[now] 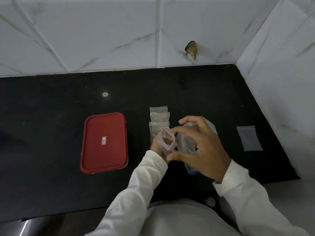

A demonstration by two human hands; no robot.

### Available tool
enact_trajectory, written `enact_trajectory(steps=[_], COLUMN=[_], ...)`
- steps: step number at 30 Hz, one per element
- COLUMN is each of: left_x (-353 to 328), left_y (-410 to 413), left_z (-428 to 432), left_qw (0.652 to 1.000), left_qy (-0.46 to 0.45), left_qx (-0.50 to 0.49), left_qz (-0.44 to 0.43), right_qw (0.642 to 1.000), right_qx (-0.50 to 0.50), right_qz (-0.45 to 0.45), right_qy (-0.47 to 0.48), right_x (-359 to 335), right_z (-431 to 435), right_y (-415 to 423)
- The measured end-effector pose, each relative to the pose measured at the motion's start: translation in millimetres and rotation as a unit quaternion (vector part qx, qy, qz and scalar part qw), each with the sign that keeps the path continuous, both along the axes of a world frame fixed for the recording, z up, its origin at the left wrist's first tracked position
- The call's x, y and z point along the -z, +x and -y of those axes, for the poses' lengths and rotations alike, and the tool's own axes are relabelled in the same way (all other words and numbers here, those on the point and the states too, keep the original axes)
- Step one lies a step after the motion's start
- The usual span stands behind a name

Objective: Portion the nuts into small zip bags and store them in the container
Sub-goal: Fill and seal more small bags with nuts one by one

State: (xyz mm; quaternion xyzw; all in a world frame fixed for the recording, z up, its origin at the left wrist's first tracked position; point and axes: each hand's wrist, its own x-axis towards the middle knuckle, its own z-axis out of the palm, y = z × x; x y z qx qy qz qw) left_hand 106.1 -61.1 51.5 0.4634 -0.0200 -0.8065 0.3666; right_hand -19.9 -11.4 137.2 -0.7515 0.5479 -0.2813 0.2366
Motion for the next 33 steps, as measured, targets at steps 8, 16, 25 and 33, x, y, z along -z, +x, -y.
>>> enact_trajectory(steps=[8, 16, 25, 33], left_x=[-5, 5, 3, 20], left_y=[1, 7, 1, 2], left_z=[-14, -14, -9, -3], left_qw=[0.998, 1.0, 0.995, 0.992], left_qy=[-0.035, 0.002, -0.007, 0.058], left_qx=[0.036, -0.007, -0.034, -0.074], left_qz=[-0.036, -0.025, -0.091, -0.088], right_qw=[0.988, 0.992, 0.995, 0.978], right_qx=[0.005, 0.002, -0.006, 0.194], right_qz=[-0.101, -0.099, -0.066, -0.077], right_qy=[-0.12, -0.075, -0.079, 0.024], right_x=[21, 23, 12, 46], right_z=[-5, -9, -12, -19], right_y=[2, 3, -1, -100])
